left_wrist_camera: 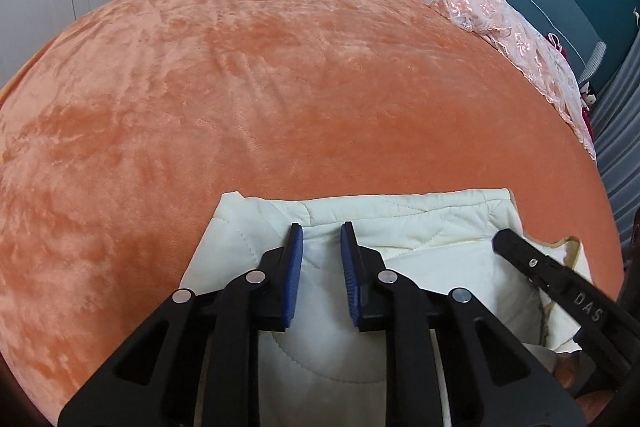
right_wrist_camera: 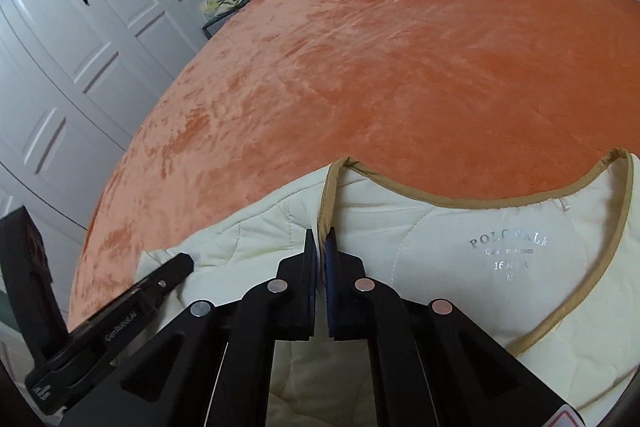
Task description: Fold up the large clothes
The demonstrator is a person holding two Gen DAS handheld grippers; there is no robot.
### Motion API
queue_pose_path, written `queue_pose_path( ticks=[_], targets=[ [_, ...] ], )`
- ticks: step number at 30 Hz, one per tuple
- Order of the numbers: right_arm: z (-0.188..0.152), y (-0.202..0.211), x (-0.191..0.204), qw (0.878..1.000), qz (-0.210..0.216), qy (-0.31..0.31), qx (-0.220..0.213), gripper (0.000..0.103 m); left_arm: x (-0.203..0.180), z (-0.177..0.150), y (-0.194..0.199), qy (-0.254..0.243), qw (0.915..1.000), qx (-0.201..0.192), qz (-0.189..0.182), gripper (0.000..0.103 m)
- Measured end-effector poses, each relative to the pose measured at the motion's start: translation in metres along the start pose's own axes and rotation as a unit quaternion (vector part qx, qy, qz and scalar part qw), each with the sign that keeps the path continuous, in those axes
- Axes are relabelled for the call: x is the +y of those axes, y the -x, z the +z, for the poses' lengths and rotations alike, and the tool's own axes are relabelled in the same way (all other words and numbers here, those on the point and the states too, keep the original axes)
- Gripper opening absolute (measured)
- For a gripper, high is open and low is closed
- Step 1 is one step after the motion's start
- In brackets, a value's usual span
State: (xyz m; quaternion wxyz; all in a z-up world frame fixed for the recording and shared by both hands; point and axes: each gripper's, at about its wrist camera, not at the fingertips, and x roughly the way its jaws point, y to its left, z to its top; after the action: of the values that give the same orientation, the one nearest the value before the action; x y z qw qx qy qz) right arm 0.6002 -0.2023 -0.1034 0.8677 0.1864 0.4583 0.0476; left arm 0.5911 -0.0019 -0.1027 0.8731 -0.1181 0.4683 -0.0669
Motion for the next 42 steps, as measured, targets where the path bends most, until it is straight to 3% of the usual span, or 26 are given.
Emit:
queue_pose_path(
  ticks=[11, 14, 16, 18, 21, 23, 24, 27, 28, 30, 32, 39, 42],
  targets=[
    [-0.012, -0.019, 0.0, 0.999, -0.035, 0.018, -0.006, 0.0, -0.015, -0.014, -0.006, -0.051, 0.9968, -0.034, 0.05, 0.019],
    [-0.011, -0.015, -0.002, 1.0, -0.025, 0.008, -0.012, 0.001, -0.018, -0.015, -0.008, -0.06, 0.9956, -0.037, 0.062, 0.019],
    [-0.008, 0.006, -0.006, 0.998, -0.041, -0.005, -0.047, 0.003, -0.022, -0.014, -0.008, -0.067, 0.9944, -0.034, 0.073, 0.019],
    [-0.004, 0.046, -0.026, 0.989, -0.083, -0.05, -0.112, 0.011, -0.027, -0.012, -0.008, -0.079, 0.9926, -0.028, 0.088, 0.019],
    [0.001, 0.097, -0.08, 0.977, -0.105, -0.114, -0.146, 0.011, -0.036, -0.007, 0.0, -0.094, 0.9889, -0.021, 0.113, 0.02],
    [-0.003, 0.128, -0.118, 0.97, -0.116, -0.136, -0.163, 0.014, -0.052, -0.009, 0.019, -0.109, 0.9843, -0.043, 0.132, 0.022],
    [-0.007, 0.141, -0.137, 0.967, -0.12, -0.146, -0.168, 0.017, -0.062, -0.01, 0.03, -0.118, 0.9847, -0.054, 0.116, 0.024],
    [-0.018, 0.161, -0.192, 0.964, -0.12, -0.181, -0.156, 0.017, -0.102, -0.011, 0.055, -0.131, 0.9892, -0.061, 0.025, 0.048],
    [-0.024, 0.163, -0.207, 0.963, -0.115, -0.194, -0.15, 0.017, -0.117, -0.01, 0.058, -0.132, 0.9899, -0.05, -0.01, 0.06],
    [-0.036, 0.164, -0.233, 0.96, -0.092, -0.226, -0.138, 0.017, -0.153, -0.012, 0.054, -0.139, 0.9869, -0.021, -0.078, 0.066],
    [-0.046, 0.161, -0.249, 0.959, -0.062, -0.247, -0.126, 0.015, -0.189, -0.017, 0.04, -0.157, 0.9803, 0.017, -0.119, 0.076],
    [-0.058, 0.147, -0.249, 0.968, -0.049, -0.223, -0.108, 0.013, -0.255, -0.043, -0.022, -0.168, 0.9775, 0.08, -0.098, 0.073],
    [-0.06, 0.144, -0.248, 0.969, -0.047, -0.217, -0.112, 0.01, -0.263, -0.054, -0.034, -0.173, 0.9751, 0.097, -0.1, 0.049]
  ],
)
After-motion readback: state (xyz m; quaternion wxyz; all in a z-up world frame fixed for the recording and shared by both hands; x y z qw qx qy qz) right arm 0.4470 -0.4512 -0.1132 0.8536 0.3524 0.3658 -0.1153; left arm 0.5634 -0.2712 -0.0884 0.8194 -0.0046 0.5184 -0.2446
